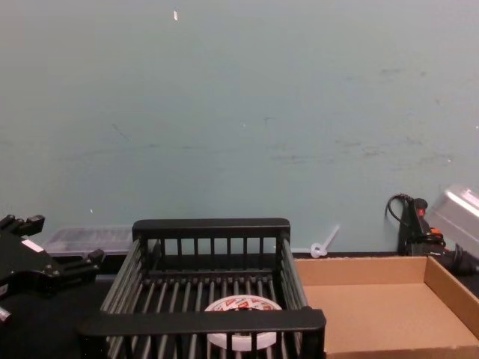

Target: Pick up the white tape and place it into the black box , Pick up the silver tape and place it into the brown box.

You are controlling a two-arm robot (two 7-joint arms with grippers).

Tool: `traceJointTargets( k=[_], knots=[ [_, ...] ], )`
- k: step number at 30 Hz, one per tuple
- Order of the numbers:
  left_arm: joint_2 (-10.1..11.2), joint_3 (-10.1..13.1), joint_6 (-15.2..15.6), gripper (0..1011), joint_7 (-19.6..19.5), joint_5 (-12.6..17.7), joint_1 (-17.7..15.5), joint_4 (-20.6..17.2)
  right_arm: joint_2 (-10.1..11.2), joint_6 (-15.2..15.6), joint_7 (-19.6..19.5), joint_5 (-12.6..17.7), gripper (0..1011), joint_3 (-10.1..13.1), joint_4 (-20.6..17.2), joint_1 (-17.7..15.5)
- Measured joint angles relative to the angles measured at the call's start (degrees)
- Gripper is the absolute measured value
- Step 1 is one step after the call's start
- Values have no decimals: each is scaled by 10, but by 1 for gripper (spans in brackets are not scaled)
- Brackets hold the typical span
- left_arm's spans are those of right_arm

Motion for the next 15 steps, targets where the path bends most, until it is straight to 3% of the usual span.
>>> traceJointTargets(
  k=[15],
  knots=[
    [0,0,0,1001,0,0,0,0,-3,0,3,-1,1002,-5,8,5]
  ],
)
